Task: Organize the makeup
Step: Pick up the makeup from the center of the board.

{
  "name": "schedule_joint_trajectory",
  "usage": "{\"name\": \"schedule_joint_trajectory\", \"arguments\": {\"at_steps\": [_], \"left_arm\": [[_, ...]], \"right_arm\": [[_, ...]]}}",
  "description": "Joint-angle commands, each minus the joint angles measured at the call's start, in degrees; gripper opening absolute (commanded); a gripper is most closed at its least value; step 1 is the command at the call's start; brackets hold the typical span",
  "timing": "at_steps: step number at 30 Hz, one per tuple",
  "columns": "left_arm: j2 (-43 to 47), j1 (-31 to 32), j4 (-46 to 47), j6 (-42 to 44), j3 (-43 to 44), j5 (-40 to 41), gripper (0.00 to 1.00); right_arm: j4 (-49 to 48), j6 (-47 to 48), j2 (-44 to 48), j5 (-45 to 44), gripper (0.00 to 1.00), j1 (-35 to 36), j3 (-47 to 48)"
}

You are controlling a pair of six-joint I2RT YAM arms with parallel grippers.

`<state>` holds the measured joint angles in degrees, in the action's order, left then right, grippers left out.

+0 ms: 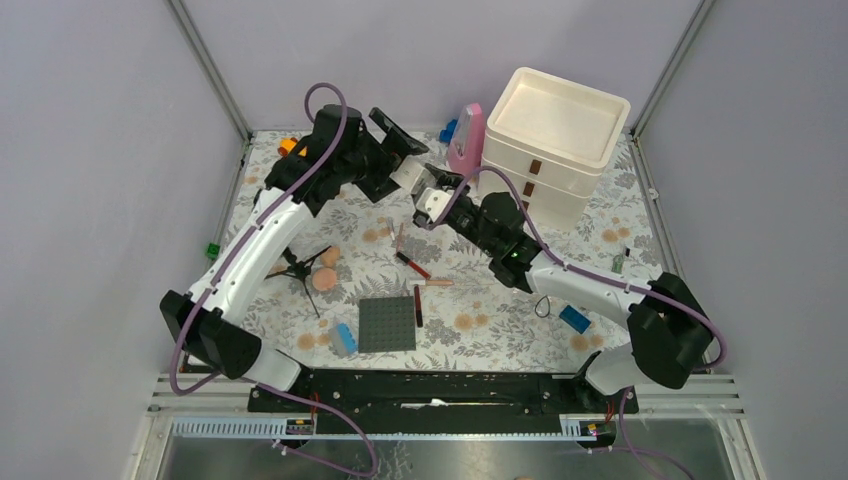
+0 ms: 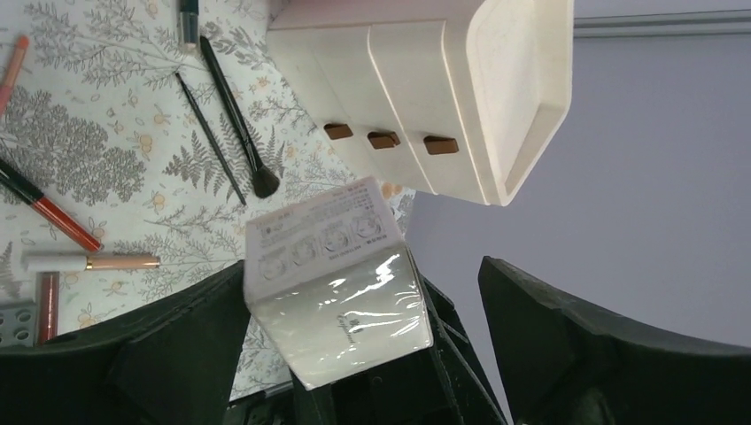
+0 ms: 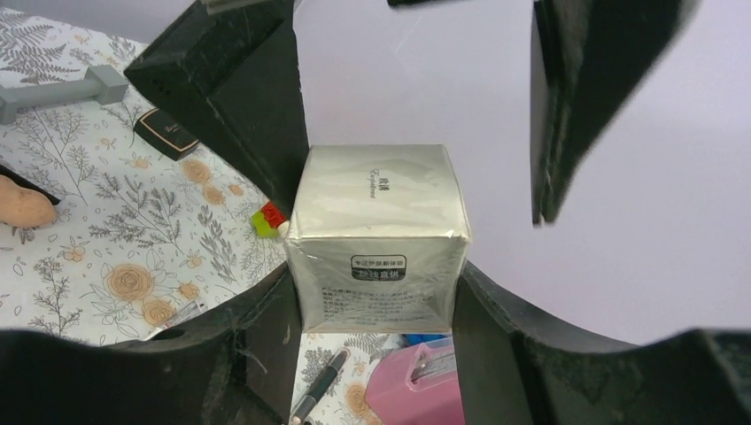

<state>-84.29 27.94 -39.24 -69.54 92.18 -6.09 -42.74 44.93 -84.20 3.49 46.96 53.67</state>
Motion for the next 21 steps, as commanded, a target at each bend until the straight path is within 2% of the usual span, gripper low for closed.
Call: {"name": "schedule_joint_trajectory", "arguments": {"at_steps": [1, 6, 12, 15, 21], "left_arm": [[0.21, -4.03, 5.50, 5.60, 5.98, -1.39, 0.99], [4.74, -7.48, 4.04, 14.28, 5.11, 2.80, 0.99], [14.15, -7.73, 6.24, 23.95, -7.82, 7.78, 0.99], [16.04, -7.82, 5.89, 29.98, -11.15, 6.45, 0.99], [18.72, -7.91, 6.86, 42.83, -16.71, -2.74, 0.99]], "right_arm": [[-0.80, -5.19, 4.88, 2.63, 0.00, -3.67, -0.14], [3.52, -10.67, 9.00, 8.25, 0.00, -12.85, 1.55], [12.02, -15.33, 10.01, 17.51, 0.00, -24.75, 8.22], [15.15, -17.06, 8.28, 21.53, 0.00, -29.88, 12.30], [21.75, -19.08, 1.24, 29.31, 0.00, -38.61, 23.02]]}}
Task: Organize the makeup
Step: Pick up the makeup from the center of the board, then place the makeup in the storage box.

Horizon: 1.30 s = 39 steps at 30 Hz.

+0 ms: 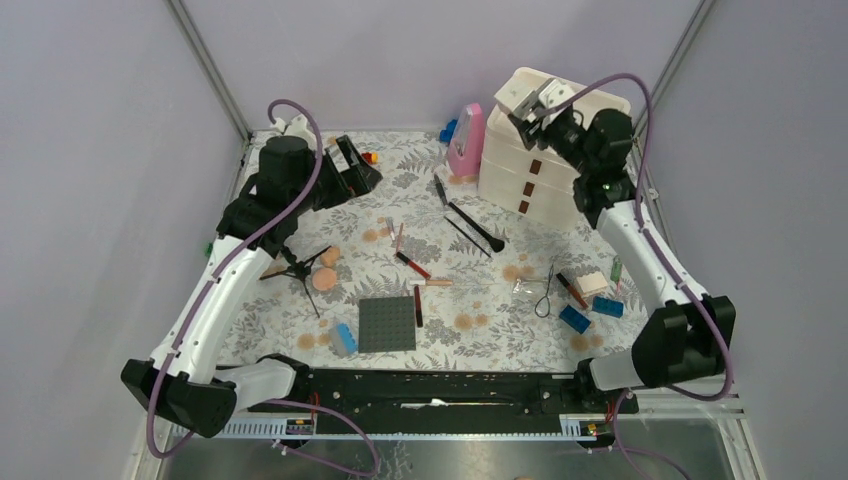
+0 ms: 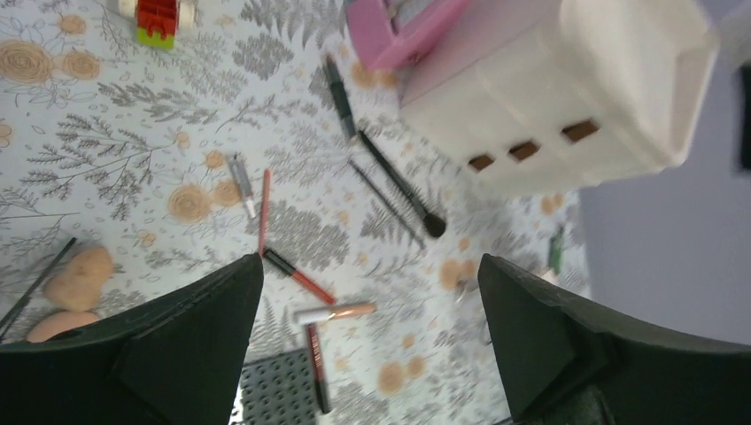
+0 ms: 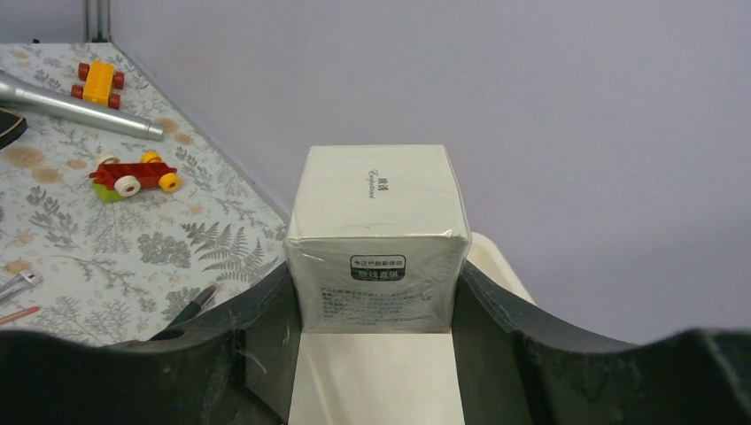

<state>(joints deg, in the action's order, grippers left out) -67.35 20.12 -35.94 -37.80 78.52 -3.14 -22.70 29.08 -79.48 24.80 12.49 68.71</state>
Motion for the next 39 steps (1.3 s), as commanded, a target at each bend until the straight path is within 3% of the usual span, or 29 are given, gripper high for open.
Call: {"name": "schedule_joint_trajectory", "arguments": {"at_steps": [1, 12, 22, 30, 32, 36, 39], "left_arm": [[2.30, -0.08, 4.00, 12.57, -4.24, -6.83, 0.99], [1.05, -0.19, 5.10, 21.08, -9.44, -8.85, 0.99], [-0.97, -0.17, 5.89, 22.15, -9.76, -7.45, 0.99], [-1.96, -0.17, 7.79, 21.98, -11.35, -8.03, 0.99], [-2.24, -0.17, 7.95, 21.96, -11.34, -8.41, 0.99], [-2.43, -0.17, 8.14, 21.89, -11.49, -8.67, 0.99], [-2.36, -0.17, 7.96, 22.12, -11.70, -8.21, 0.99]], "right_arm": [[2.25, -3.99, -4.99, 9.18, 0.00, -5.44, 9.76], [8.46, -9.51, -24.87, 20.69, 0.00, -14.18, 30.84], [17.28, -8.52, -40.97, 23.73, 0.00, -15.13, 48.58], [20.85, -4.09, -44.23, 21.55, 0.03, -15.13, 51.40], [20.87, -2.93, -44.18, 20.46, 0.09, -15.13, 50.64], [20.85, -2.45, -44.32, 19.86, 0.43, -15.13, 49.97], [20.50, -2.34, -44.52, 19.45, 0.54, -15.17, 49.86]]}}
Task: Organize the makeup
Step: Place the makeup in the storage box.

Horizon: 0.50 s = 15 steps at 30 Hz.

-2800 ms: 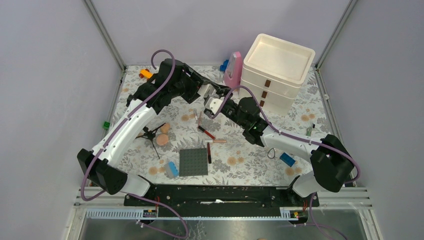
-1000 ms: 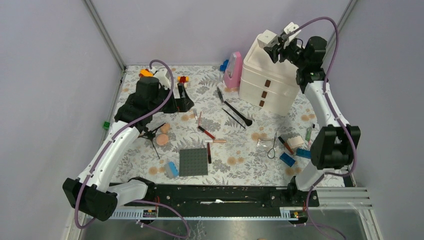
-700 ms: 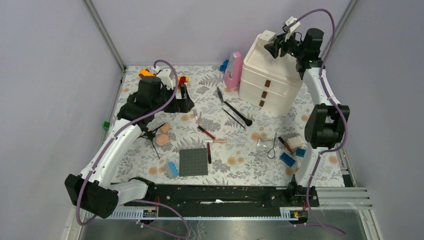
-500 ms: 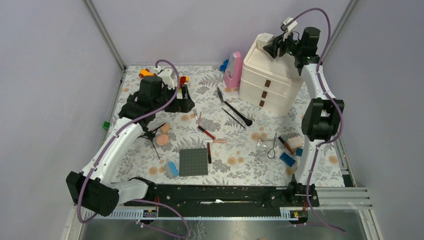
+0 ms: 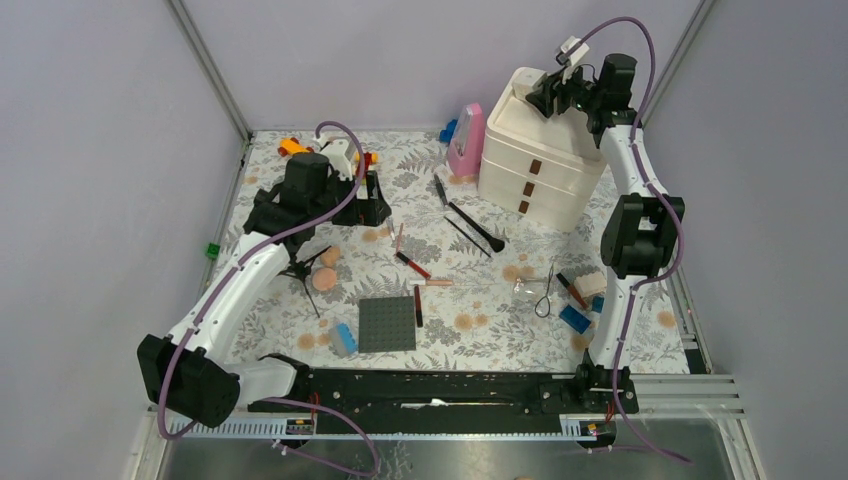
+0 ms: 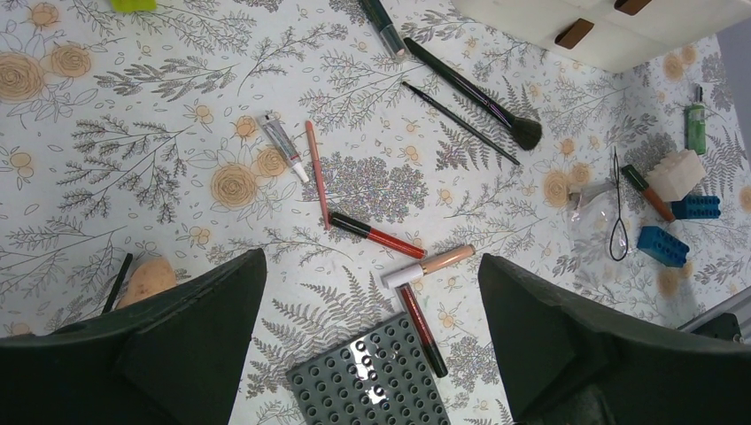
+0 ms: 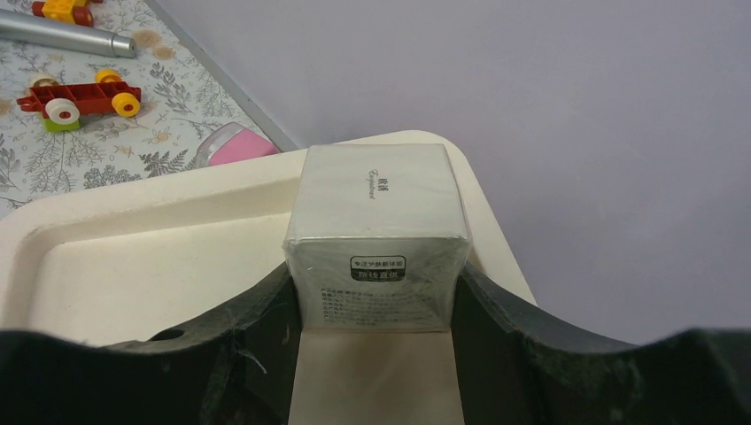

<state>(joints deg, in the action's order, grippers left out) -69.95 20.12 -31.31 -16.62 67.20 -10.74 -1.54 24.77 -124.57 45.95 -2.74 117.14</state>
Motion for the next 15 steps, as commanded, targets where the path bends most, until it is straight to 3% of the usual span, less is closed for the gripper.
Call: {"name": "schedule_joint_trajectory", "arguments": {"at_steps": [1, 15], "left_arm": [[0.22, -0.17, 3.20, 1.04, -0.36, -0.41, 0.99], [1.31, -0.17, 4.09, 0.91, -1.94, -1.52, 0.99]], "right_arm": [[-1.03, 1.84, 0.68, -1.74, 0.56, 0.10, 1.21], [-9.24, 0.62, 6.86, -9.35, 0.84, 0.09, -4.20]]}}
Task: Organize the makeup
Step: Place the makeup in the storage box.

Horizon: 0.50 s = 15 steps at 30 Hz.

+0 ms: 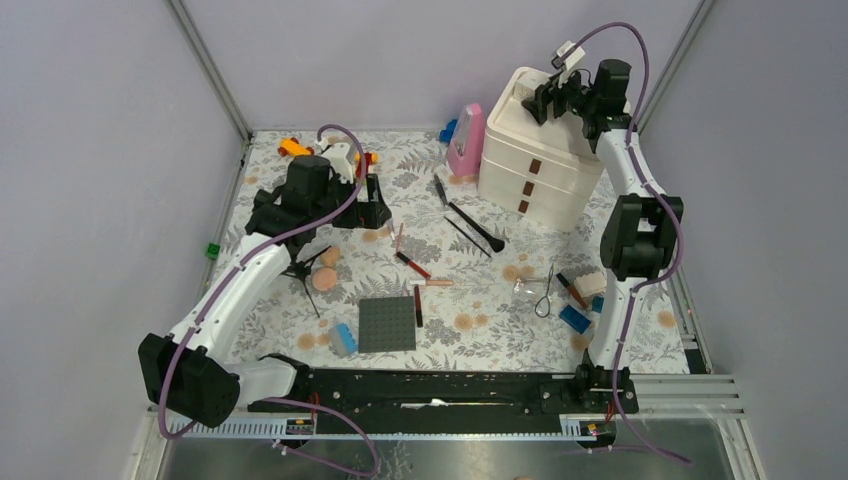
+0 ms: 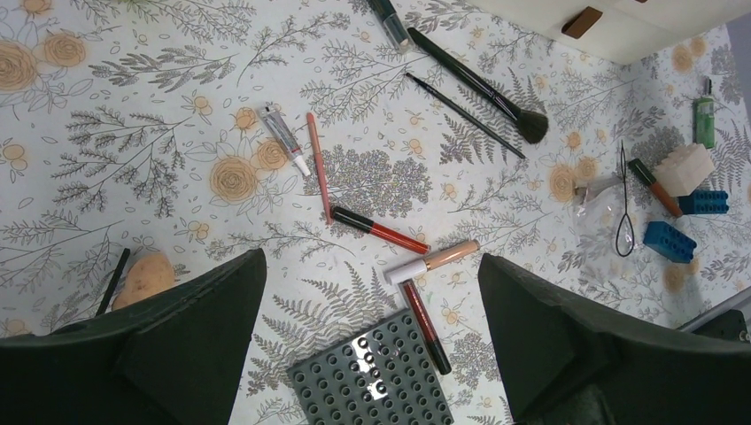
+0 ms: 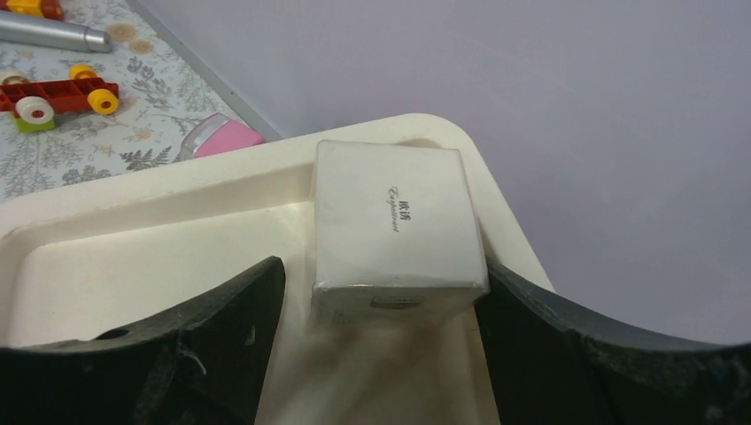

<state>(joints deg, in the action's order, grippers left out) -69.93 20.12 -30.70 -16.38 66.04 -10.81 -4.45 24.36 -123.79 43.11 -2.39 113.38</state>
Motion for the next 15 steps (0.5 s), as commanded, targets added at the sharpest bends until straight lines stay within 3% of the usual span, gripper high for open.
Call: {"name": "schedule_joint_trajectory", "arguments": {"at_steps": [1, 7, 15], "left_arm": [[1.37, -0.17, 3.49, 0.70, -0.89, -1.51, 0.99], [1.89, -0.17, 4.46, 0.56, -2.09, -1.46, 0.99], [0.95, -0.17, 5.12, 0.22, -2.51, -2.18, 0.99]], "right_arm": [[-7.15, 1.11, 6.70, -7.24, 0.85, -0.26, -1.15], [-8.46, 2.26, 8.97, -11.84, 0.86, -0.28, -2.29], [-8.17, 3.65, 9.46, -11.40, 0.86, -0.26, -4.55]]}}
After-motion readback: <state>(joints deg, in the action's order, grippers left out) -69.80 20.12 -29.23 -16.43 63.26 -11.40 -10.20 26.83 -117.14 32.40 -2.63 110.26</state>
